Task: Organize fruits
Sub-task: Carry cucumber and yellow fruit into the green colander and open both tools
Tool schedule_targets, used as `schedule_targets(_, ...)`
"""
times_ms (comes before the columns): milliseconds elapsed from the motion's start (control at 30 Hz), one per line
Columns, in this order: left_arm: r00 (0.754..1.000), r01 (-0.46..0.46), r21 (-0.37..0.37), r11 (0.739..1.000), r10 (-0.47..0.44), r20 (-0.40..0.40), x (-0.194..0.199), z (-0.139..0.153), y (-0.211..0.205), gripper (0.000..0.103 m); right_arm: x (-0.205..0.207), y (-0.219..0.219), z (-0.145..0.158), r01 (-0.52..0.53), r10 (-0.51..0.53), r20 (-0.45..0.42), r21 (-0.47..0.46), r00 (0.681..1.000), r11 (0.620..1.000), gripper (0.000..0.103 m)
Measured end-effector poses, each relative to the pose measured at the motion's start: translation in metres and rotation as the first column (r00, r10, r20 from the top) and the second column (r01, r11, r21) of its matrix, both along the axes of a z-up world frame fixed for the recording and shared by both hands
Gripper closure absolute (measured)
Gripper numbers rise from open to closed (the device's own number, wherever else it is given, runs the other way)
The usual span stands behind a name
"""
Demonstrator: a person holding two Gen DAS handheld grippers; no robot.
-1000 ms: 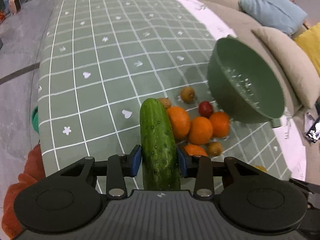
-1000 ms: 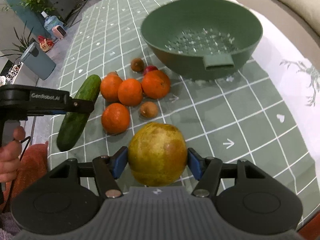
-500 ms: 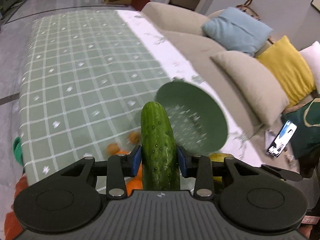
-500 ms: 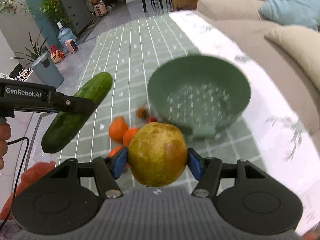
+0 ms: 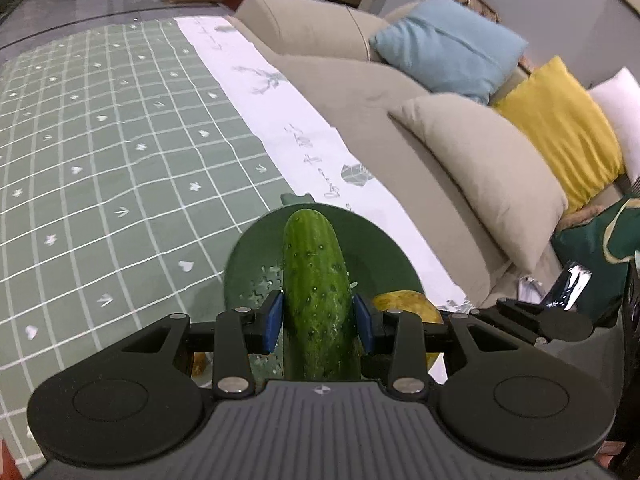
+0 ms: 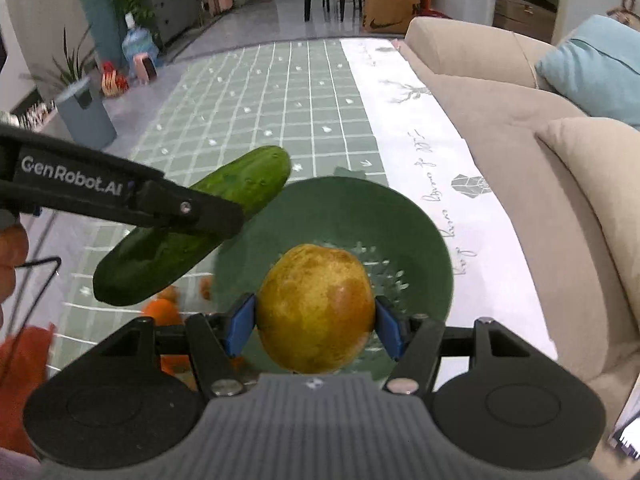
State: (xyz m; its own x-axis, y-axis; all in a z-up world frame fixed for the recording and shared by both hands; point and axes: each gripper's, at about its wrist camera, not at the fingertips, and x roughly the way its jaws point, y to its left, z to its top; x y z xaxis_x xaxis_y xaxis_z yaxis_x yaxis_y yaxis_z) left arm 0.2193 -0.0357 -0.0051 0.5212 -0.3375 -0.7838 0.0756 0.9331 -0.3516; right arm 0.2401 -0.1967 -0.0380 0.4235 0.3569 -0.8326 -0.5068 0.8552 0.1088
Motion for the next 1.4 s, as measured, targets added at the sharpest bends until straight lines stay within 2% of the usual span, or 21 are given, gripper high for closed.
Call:
schedule_targets(167, 0.998, 0.030, 0.034, 0.999, -0.028, -0.057, 0.023, -0.028, -0.012, 0.061, 0.023, 0.004, -0.026, -0.052, 0.051, -0.046, -0.035, 0.998, 0.998, 0.043)
schedule_targets(367, 0.993, 0.067, 0.067, 0.996, -0.060, -0.101, 0.036, -0.048, -0.021, 0.061, 0.037, 0.012, -0.053, -0.110, 0.103, -0.079, -0.089, 0.991, 0.990, 0.043)
schedule_targets(700, 0.981, 0.105, 0.109, 0.988, -0.085, -0.174, 0.047, -0.074, -0.026, 0.061, 0.046, 0.019, -0.077, -0.151, 0.139, -0.097, -0.129, 0.986, 0.980, 0.043)
schedule_targets(900, 0.977, 0.136, 0.147, 0.980, -0.109, -0.181, 0.049, -0.077, -0.033, 0.061, 0.043, 0.022, -0.080, -0.176, 0.165, -0.076, -0.168, 0.983, 0.970, 0.043)
schedule_targets(1033, 0.971, 0.172, 0.183, 0.968, -0.136, -0.194, 0.048, -0.078, -0.039, 0.061, 0.045, 0.021, -0.075, -0.167, 0.155, -0.090, -0.143, 0.984, 0.976, 0.037)
schedule_targets(1167, 0.970, 0.165, 0.153, 0.974, -0.132, -0.204, 0.047, -0.076, -0.036, 0.053, 0.043, 0.023, -0.072, -0.158, 0.144, -0.098, -0.163, 0.985, 0.974, 0.033)
schedule_targets(1267, 0.975, 0.148, 0.152, 0.977, -0.118, -0.189, 0.042, -0.068, -0.030, 0.051, 0.038, 0.022, -0.064, -0.157, 0.145, -0.080, -0.167, 0.986, 0.973, 0.026)
schedule_targets(1400, 0.983, 0.133, 0.111, 0.985, -0.117, -0.139, 0.027, -0.046, -0.020, 0.051, 0.027, 0.021, -0.048, -0.146, 0.141, -0.042, -0.172, 0.989, 0.974, 0.024)
